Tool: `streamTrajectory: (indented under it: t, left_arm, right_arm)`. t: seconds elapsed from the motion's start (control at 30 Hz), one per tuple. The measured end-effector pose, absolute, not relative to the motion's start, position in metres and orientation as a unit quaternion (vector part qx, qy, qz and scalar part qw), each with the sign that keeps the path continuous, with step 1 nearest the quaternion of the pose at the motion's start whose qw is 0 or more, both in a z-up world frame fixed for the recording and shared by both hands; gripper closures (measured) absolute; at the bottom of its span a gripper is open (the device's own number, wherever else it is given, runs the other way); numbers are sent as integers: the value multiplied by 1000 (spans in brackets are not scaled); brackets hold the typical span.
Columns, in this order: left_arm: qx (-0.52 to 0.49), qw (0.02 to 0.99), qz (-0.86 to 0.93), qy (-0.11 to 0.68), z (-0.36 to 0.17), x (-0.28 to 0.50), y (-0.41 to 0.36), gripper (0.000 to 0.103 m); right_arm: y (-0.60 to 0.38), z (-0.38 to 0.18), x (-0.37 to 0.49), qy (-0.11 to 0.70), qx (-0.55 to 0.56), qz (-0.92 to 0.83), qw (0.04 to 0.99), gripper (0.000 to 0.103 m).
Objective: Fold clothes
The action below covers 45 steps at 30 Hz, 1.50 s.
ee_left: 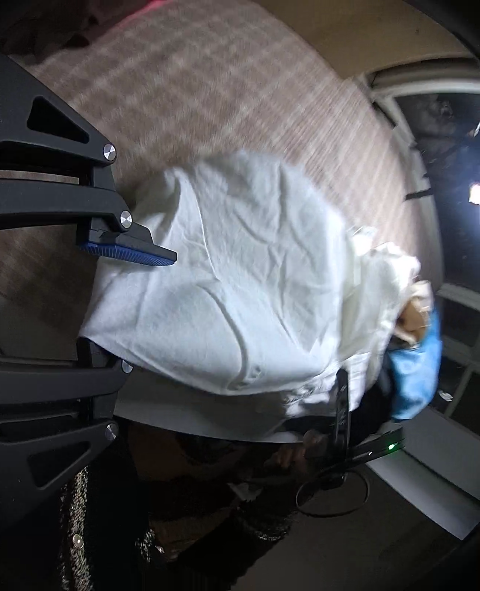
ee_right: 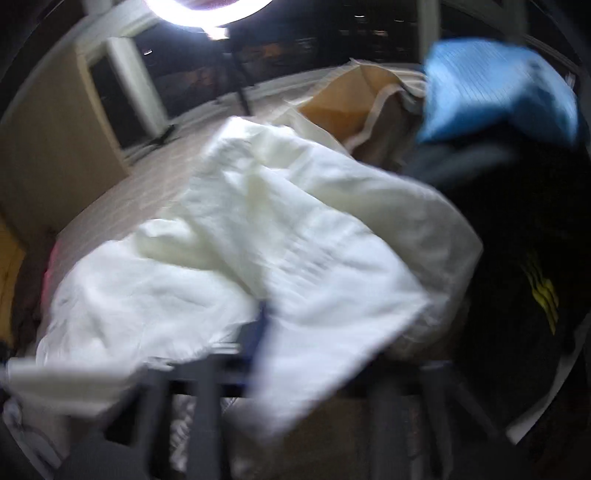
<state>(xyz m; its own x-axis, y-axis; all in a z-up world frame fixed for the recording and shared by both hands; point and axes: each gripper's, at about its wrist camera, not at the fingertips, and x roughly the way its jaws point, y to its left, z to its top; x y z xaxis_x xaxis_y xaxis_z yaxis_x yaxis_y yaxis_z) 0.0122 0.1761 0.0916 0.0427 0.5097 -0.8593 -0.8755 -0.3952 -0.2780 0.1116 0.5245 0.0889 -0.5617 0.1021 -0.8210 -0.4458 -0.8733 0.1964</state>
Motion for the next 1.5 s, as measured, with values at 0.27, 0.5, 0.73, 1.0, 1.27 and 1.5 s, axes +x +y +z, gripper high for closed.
streamTrajectory:
  t: [0.27,0.5,0.73,1.0,1.27,1.5]
  left_arm:
    - [-470,538,676,180,110,15,169,65]
    - [-457,591,645,160,112,39,174,63]
    - [-439,541,708,119,126,5,136,63]
    - [-375,456,801,93,166,-66,110,63]
    - [-303,517,800,26,218,-68,169,63]
    - [-263,631,728,52,252,16,272,63]
  right_arm:
    - [510,225,92,43,-374,914,150,99]
    - [463,348,32,-132,-301,928,177,101]
    - [415,437,-8,-204,-278,931,117,101]
    - [321,569,16,-284,-181,940,50,101]
    - [270,639,54,-280,-159,947,0,101]
    - [273,653,87,-266,-170,949,-10,101]
